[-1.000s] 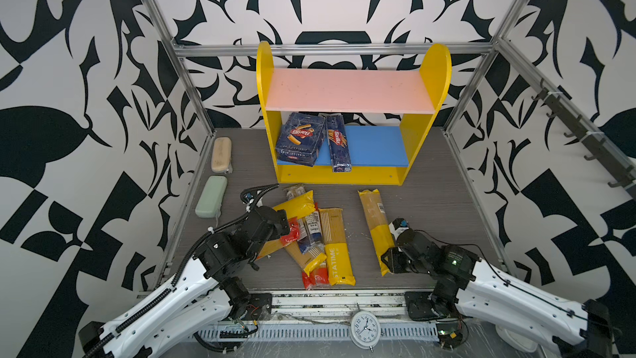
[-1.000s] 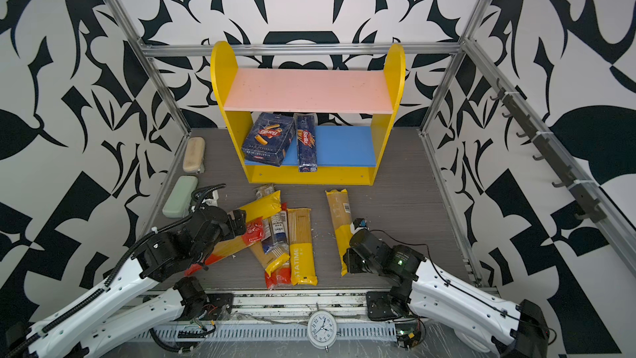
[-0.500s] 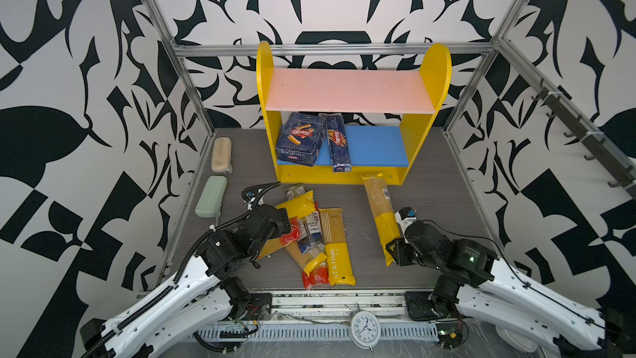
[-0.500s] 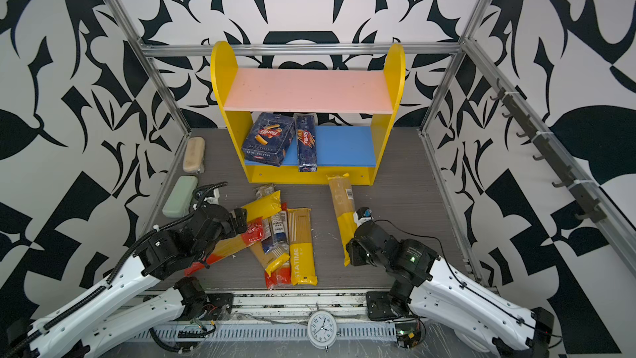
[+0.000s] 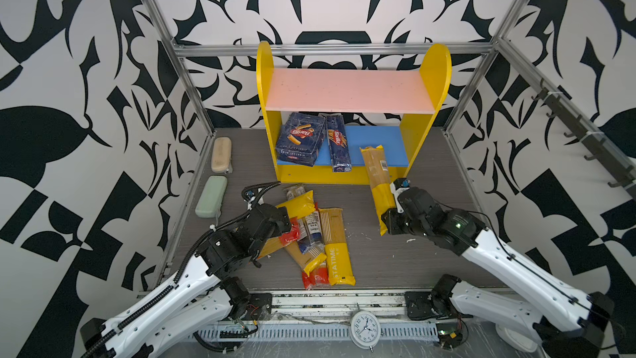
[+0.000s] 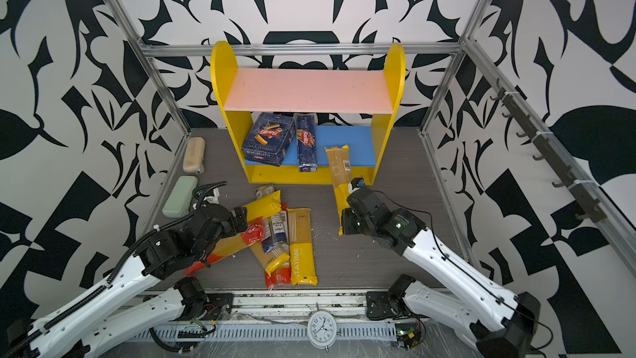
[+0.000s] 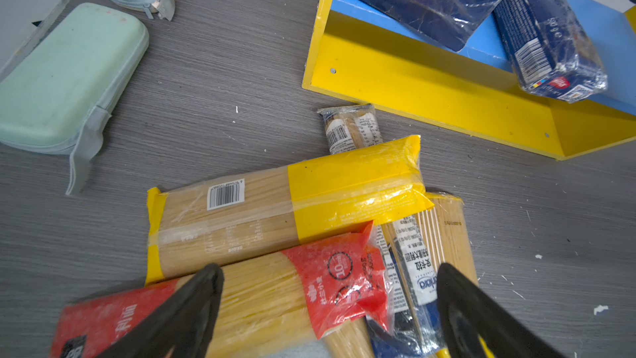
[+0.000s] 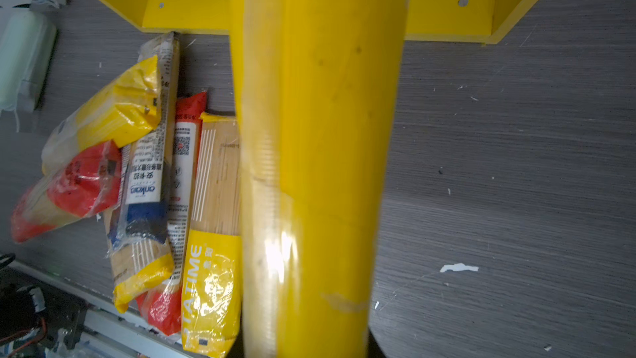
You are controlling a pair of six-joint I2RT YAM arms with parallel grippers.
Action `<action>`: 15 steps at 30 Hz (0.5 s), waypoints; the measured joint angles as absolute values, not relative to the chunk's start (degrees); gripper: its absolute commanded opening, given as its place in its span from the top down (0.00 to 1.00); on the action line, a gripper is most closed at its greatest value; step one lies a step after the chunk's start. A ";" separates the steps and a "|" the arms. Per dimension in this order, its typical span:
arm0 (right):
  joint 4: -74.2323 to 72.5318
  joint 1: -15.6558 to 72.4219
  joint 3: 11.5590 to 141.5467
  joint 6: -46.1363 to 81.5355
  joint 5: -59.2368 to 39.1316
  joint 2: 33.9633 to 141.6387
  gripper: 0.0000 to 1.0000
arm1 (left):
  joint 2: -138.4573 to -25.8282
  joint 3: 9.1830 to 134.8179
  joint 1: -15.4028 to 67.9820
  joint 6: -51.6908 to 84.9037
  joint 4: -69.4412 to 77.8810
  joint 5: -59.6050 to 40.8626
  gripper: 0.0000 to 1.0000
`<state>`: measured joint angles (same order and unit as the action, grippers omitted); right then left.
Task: Place and organize the pasta boxes and bags onto the shelf
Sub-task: 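Lift the spaghetti bag with the right gripper onto the blue shelf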
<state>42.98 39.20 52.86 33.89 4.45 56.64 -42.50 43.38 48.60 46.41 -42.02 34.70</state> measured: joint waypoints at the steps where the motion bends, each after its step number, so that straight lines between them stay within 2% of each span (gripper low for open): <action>1: 42.54 37.87 53.98 33.21 3.79 59.02 0.85 | -42.78 43.38 48.60 46.22 -41.82 34.72 0.01; 7: 41.28 33.65 63.11 29.08 2.55 71.00 0.85 | -44.36 43.38 48.60 45.10 -41.39 34.74 0.01; 15: 36.62 28.14 74.06 24.73 1.32 81.80 0.85 | -45.01 43.38 48.60 44.07 -38.70 34.96 0.01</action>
